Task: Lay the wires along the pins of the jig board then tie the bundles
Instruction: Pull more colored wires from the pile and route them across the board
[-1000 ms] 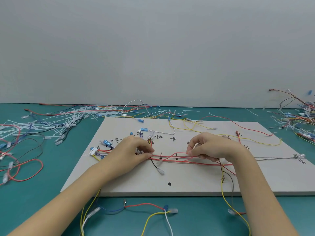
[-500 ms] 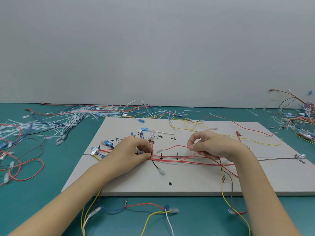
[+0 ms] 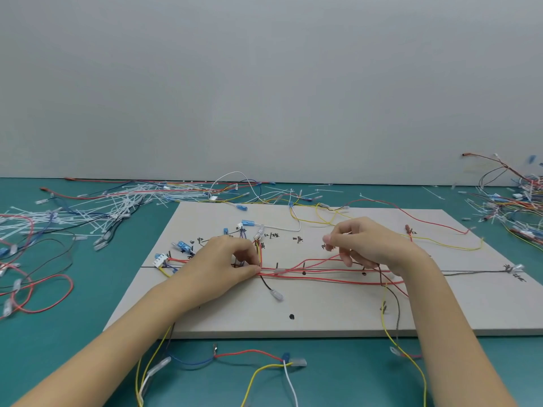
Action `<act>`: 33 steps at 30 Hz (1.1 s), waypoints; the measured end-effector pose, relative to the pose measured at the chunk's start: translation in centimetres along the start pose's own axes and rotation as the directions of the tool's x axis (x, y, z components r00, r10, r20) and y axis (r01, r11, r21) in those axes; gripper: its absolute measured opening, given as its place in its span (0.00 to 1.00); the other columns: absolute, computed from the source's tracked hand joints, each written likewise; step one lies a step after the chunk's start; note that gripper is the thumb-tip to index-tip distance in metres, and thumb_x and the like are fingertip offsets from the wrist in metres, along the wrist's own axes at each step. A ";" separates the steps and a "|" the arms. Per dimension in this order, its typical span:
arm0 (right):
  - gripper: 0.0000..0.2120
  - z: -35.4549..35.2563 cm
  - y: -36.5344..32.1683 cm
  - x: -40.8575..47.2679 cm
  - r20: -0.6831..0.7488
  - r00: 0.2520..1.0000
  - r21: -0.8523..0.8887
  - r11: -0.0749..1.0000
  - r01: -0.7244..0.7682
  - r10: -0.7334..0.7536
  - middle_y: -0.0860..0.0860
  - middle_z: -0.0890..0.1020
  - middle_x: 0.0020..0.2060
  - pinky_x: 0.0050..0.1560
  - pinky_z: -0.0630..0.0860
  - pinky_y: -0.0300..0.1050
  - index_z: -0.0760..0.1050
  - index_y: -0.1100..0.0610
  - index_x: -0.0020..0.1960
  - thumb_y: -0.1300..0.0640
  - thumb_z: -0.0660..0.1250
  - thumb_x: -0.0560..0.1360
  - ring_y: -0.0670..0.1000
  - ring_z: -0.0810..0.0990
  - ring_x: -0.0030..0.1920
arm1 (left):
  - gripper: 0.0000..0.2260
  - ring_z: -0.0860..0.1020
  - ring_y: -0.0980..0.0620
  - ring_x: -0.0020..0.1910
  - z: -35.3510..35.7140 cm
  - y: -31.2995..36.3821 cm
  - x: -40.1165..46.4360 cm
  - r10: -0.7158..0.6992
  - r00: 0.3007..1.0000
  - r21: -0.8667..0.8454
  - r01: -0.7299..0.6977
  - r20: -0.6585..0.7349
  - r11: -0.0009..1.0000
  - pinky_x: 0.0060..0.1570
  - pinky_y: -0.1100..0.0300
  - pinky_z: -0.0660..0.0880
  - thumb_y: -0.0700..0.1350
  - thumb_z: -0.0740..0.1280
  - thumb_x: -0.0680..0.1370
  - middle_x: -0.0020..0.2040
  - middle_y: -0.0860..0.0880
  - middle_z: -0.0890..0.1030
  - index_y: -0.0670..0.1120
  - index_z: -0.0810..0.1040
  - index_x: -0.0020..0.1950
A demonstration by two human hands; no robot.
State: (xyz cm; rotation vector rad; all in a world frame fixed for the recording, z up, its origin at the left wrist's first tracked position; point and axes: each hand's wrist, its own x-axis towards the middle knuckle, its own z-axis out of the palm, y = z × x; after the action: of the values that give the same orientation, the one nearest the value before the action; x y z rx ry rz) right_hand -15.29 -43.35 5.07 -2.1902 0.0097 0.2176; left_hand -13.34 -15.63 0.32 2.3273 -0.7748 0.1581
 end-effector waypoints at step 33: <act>0.07 -0.7 0.1 -0.1 -0.007 0.973 0.038 0.972 -0.231 0.231 0.52 0.78 0.26 0.20 0.56 0.33 0.83 0.59 0.45 0.67 0.68 0.73 0.46 0.62 0.20 | 0.05 0.75 0.59 0.41 0.9 -0.5 -0.2 -0.022 0.998 0.032 0.024 -0.056 0.999 0.41 0.64 0.71 0.49 0.73 0.74 0.36 0.57 0.79 0.51 0.83 0.39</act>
State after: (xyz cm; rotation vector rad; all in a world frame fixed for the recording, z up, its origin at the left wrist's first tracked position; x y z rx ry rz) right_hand -15.25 -43.99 5.45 -2.1516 0.2745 0.3334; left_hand -13.30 -15.82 -0.73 2.3511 -0.7231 0.2257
